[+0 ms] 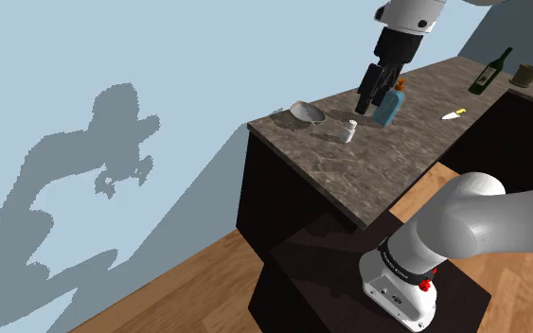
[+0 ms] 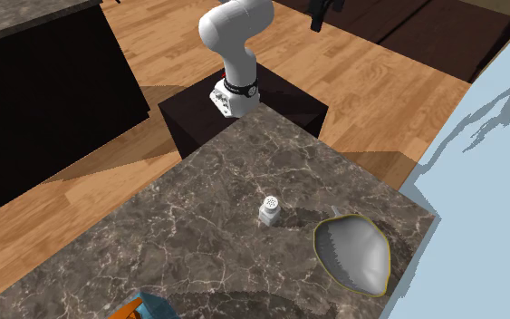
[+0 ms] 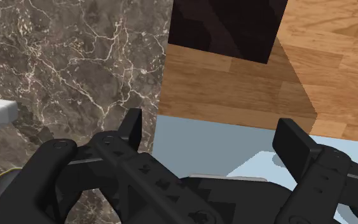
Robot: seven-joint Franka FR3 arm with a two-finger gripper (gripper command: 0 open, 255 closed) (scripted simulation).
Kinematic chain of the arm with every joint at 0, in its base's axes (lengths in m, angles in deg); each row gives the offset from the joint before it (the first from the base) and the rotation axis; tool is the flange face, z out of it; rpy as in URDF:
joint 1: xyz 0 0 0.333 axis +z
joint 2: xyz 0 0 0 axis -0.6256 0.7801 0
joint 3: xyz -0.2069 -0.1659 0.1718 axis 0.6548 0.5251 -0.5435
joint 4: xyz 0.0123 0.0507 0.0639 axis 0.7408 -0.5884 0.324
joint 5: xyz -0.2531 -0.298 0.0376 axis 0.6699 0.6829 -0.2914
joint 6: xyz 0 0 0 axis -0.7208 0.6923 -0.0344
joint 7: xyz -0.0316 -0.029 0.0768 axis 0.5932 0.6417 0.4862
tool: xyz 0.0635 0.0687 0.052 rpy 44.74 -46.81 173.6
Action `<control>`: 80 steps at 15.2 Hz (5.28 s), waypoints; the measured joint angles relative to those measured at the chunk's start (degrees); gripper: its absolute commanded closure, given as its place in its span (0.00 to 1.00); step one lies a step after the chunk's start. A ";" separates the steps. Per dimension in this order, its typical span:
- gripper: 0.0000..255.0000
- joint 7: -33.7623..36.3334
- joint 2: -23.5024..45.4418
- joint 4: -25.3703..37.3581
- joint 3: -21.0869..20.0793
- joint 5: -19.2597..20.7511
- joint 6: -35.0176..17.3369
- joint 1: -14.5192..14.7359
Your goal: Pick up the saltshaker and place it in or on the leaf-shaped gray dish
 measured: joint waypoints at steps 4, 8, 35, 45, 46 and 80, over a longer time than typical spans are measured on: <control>0.00 -1.37 0.72 -2.05 1.19 1.56 -3.29 -0.83; 0.00 -4.64 2.75 -5.87 4.33 5.02 -10.26 -2.77; 0.00 -24.61 41.04 -2.84 25.01 10.93 -56.31 -10.81; 0.00 -26.59 46.04 -3.50 25.45 8.19 -61.77 -10.60; 0.00 -26.58 46.05 -3.51 25.45 8.18 -61.79 -10.60; 1.00 -23.63 35.43 3.80 24.00 12.55 -44.46 -10.88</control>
